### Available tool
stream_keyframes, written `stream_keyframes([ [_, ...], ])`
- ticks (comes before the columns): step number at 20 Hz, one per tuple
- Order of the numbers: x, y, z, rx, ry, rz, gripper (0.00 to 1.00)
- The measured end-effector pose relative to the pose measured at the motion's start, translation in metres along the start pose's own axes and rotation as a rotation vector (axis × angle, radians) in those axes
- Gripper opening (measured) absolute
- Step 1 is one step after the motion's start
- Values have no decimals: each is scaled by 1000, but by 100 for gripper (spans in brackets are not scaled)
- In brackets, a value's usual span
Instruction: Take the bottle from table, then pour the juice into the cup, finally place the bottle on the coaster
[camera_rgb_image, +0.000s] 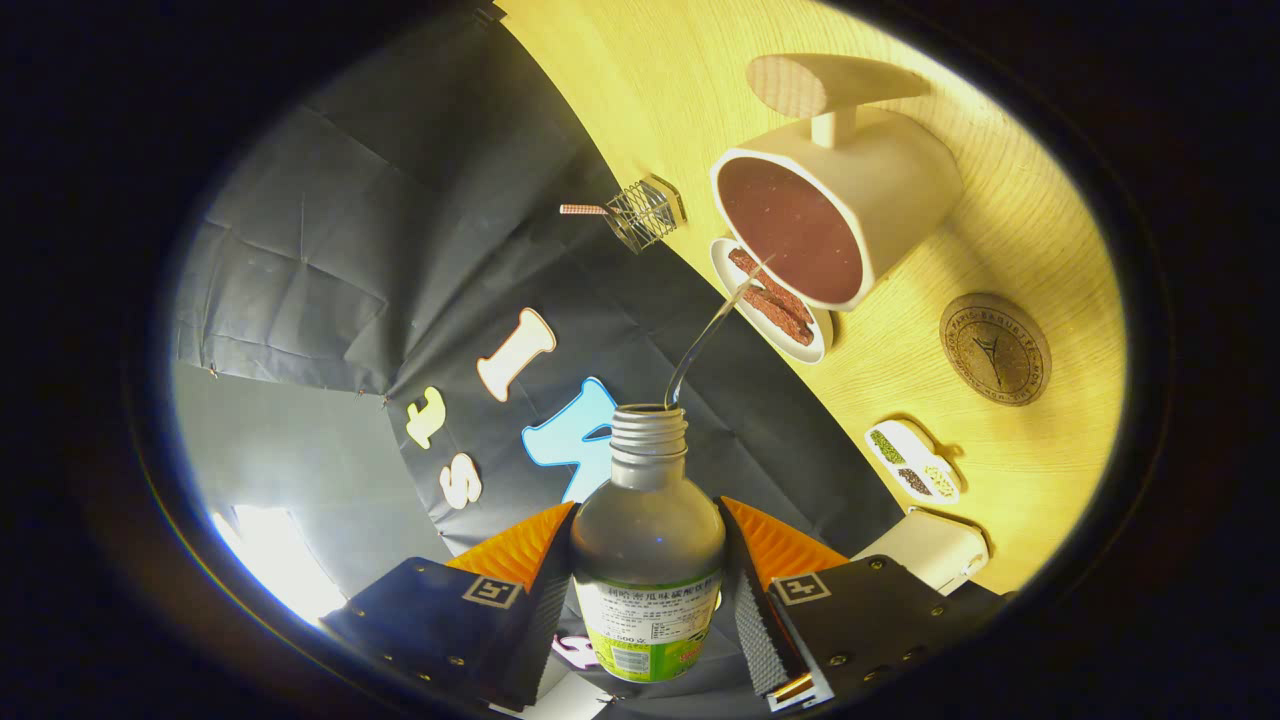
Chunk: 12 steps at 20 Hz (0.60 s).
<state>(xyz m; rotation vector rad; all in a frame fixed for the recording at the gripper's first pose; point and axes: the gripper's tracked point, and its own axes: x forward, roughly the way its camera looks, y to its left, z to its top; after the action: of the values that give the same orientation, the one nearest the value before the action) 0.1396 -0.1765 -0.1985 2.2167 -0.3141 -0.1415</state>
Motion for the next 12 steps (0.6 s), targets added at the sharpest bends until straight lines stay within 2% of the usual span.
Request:
stream_keyframes([
  [8,2,0,14,-6,-20,-12,76],
  [12,2,-9,20,-48,-20,-33,76],
])
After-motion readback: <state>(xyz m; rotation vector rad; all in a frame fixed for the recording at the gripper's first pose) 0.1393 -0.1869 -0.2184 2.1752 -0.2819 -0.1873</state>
